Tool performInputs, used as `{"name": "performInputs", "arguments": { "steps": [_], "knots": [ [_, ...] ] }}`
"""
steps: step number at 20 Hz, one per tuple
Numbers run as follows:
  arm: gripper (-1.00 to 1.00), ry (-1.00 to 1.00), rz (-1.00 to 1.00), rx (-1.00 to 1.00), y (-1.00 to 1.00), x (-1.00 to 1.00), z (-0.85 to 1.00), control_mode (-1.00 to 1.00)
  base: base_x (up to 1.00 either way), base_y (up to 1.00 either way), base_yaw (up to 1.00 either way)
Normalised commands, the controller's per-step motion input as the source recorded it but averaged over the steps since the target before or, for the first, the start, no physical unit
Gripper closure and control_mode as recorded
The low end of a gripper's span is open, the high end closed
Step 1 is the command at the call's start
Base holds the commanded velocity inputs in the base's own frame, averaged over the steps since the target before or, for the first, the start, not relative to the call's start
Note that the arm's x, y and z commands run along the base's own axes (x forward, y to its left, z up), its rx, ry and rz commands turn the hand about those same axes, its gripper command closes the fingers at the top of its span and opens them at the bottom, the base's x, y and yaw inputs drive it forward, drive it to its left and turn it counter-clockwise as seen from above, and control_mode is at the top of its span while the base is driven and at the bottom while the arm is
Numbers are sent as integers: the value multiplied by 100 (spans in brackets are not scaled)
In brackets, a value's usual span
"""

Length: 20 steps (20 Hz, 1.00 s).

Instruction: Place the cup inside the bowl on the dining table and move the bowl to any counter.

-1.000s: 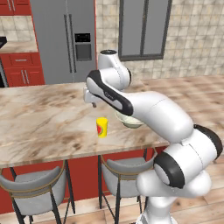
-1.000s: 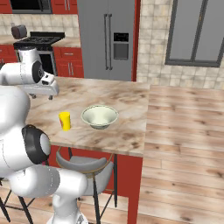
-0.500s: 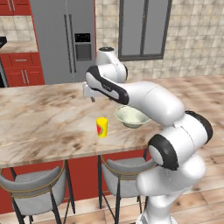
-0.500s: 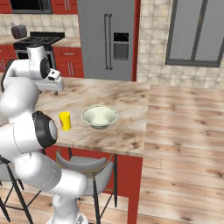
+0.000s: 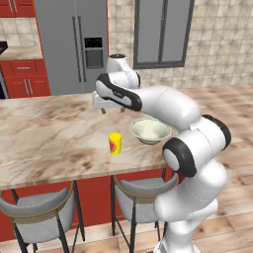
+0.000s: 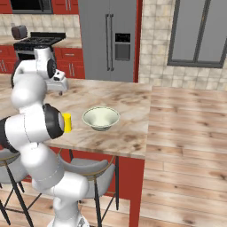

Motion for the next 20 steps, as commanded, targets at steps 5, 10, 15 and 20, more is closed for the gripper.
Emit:
{"name": "performInputs", "arguments": {
  "steps": [5, 10, 15, 20],
  "knots": [
    [-100, 7, 0, 0, 8, 13, -17, -100, 0, 0, 0],
    [-100, 5, 0, 0, 10, 0, -13, -100, 0, 0, 0],
    [-100, 2, 0, 0, 4, 0, -15, -100, 0, 0, 0],
    [-100, 0, 0, 0, 3, 0, -19, -100, 0, 0, 0]
  ]
}}
